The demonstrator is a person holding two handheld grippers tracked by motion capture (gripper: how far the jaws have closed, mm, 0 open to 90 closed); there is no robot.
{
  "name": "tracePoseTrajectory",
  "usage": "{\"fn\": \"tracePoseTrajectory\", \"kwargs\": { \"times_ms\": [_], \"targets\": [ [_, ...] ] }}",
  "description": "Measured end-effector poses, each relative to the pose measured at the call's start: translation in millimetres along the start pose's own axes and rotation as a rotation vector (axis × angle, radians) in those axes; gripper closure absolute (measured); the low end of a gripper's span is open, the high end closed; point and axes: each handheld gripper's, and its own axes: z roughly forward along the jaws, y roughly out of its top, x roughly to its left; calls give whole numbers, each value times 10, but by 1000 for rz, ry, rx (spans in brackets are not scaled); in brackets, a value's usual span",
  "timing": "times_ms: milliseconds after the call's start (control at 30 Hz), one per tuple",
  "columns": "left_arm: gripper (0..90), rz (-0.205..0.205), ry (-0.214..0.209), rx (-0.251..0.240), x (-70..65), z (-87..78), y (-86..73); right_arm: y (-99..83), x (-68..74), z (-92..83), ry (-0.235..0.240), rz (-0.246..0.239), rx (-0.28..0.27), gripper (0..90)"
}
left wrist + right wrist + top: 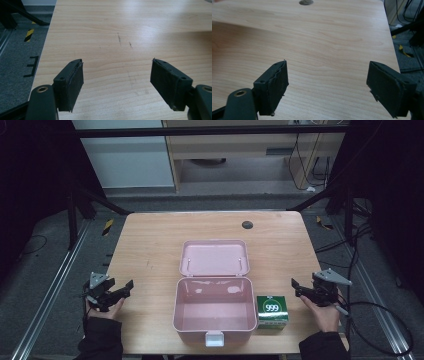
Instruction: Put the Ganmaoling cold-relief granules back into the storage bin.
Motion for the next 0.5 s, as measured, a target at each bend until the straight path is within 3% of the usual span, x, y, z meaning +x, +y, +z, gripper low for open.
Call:
{"fn": "tracePoseTrajectory", "kwargs": {
  "times_ms": [167, 500],
  "targets": [
    [260, 21, 14, 21, -23, 1, -23, 128, 5, -99, 15, -46, -34, 166],
    [278, 33, 28, 51, 23, -46, -80, 367, 13, -202, 68, -97, -52, 153]
  ]
}}
